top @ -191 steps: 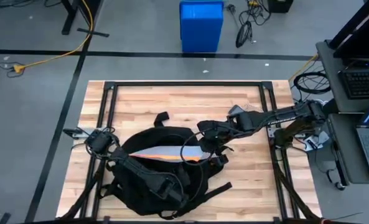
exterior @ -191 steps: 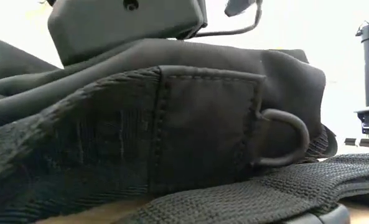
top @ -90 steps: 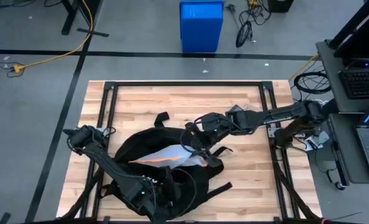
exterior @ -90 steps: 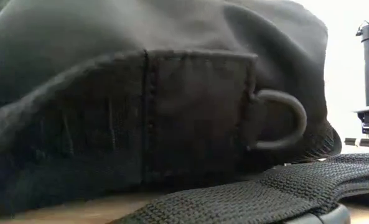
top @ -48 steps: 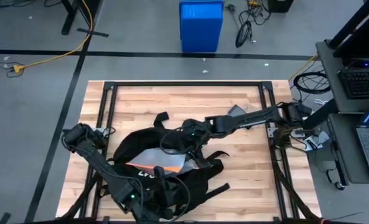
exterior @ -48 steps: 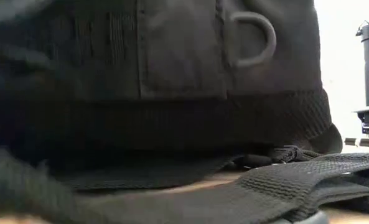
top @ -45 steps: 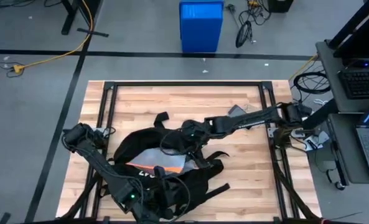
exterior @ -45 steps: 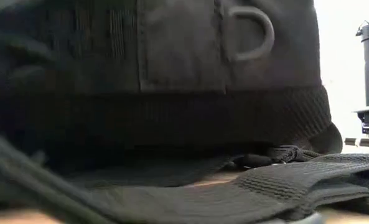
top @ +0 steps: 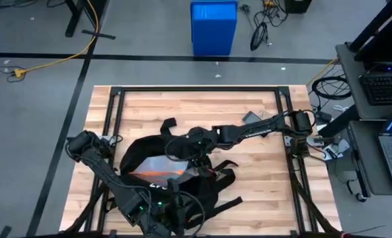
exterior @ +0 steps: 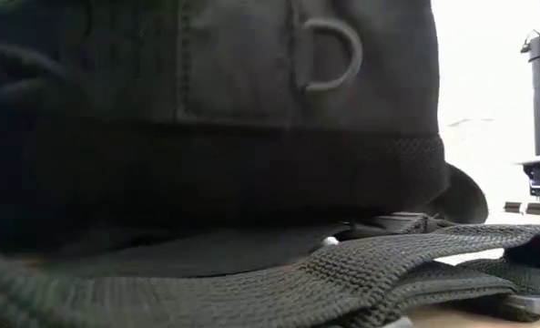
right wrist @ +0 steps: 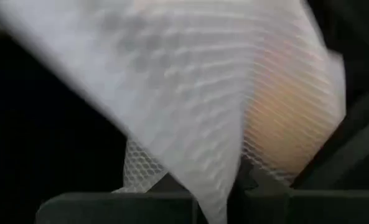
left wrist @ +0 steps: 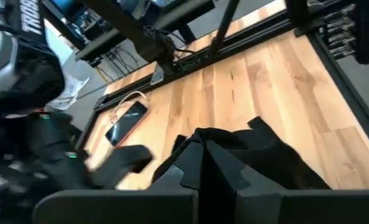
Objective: Unpack backpack
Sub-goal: Put the zip bag into the black backpack
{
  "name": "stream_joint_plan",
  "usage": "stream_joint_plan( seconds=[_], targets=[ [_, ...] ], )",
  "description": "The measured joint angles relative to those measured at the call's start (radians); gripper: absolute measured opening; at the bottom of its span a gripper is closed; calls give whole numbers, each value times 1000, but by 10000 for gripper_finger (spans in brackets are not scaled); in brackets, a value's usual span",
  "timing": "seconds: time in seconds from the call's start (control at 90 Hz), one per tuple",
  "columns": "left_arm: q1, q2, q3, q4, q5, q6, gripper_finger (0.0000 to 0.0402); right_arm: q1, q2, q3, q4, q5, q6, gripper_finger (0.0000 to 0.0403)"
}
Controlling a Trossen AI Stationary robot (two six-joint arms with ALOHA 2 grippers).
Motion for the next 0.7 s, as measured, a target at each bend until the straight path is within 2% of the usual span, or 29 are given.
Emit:
stream_joint_plan(
  seconds=[0.178, 0.411, 0.556, 0.7],
  targets=[
    [9, 0, 0, -2, 0, 13, 0, 20, 5, 0, 81, -64, -27, 4],
    [24, 0, 0, 0, -43, 24, 0, 23, 69, 1, 7, -70, 34, 4],
    [34, 0, 0, -2, -56, 24, 0, 28, 89, 1, -57, -175, 77, 5],
    [34, 0, 0, -2, -59, 23, 0, 33, 58, -1, -116, -188, 119, 36]
  ],
)
